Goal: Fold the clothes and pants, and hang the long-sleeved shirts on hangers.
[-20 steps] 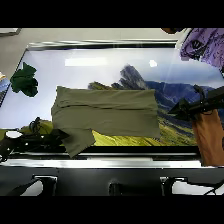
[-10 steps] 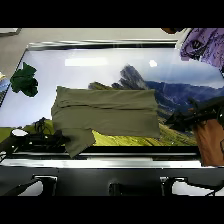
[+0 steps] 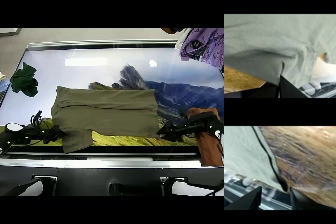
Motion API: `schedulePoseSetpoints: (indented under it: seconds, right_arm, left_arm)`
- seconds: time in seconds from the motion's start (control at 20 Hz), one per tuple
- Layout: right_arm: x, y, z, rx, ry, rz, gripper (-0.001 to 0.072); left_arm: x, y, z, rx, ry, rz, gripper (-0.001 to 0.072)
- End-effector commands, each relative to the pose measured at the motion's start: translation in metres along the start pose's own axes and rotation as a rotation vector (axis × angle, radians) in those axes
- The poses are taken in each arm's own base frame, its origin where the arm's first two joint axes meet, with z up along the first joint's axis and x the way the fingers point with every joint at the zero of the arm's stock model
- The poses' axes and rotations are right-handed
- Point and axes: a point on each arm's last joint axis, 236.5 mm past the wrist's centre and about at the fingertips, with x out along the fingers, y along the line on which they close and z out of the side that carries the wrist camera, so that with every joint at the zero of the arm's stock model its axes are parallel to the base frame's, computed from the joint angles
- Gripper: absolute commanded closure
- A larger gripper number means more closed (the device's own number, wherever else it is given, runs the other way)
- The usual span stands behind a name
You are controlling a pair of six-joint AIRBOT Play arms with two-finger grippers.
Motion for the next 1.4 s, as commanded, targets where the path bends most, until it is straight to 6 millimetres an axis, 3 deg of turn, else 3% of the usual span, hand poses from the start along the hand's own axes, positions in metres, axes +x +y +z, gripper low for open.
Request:
schedulePoseSetpoints:
  seconds: [0.0,0.1,0.2,0.3,0.45,0.65,0.8,0.9,1.05,1.15,1.35]
  right_arm:
    - [0.014,0.000,0.003,0.022,-0.043,0.043,0.0288]
    - [0.017,0.000,0.006,0.023,-0.067,0.054,0.0319]
    - [0.017,0.001,0.011,0.016,-0.086,0.057,0.0457]
    - [0.017,0.004,0.011,0.002,-0.089,0.069,0.0681]
    - [0.009,0.011,0.008,-0.012,-0.100,0.069,0.0685]
    - [-0.024,0.019,-0.004,-0.011,-0.169,-0.012,0.0685]
    - [-0.049,0.021,-0.032,-0.016,-0.184,-0.102,0.0685]
    - [-0.063,0.021,-0.052,-0.015,-0.193,-0.156,0.0685]
    - [-0.078,0.030,-0.064,-0.042,-0.249,-0.174,0.0685]
    - [-0.081,0.036,-0.060,-0.050,-0.275,-0.159,0.0685]
    - [-0.086,0.060,-0.019,-0.079,-0.372,-0.055,0.0686]
  left_arm:
    - [-0.002,-0.003,0.003,0.002,-0.007,-0.004,0.0692]
    - [-0.002,-0.003,0.004,-0.004,-0.007,-0.004,0.0692]
    - [-0.002,-0.003,0.003,-0.005,-0.007,-0.005,0.0692]
    - [-0.004,-0.006,0.004,0.000,-0.003,-0.009,0.0692]
    - [-0.018,-0.012,0.006,0.012,0.013,0.016,0.0694]
    - [-0.070,-0.009,0.007,0.013,-0.039,0.195,0.0694]
    - [-0.103,-0.025,-0.016,0.037,-0.084,0.226,0.0694]
    - [-0.115,-0.038,-0.036,0.057,-0.090,0.218,0.0694]
    - [-0.116,-0.055,-0.048,0.109,-0.110,0.206,0.0695]
    - [-0.104,-0.063,-0.041,0.149,-0.107,0.200,0.0694]
    - [-0.081,-0.068,-0.002,0.151,-0.124,0.198,0.0695]
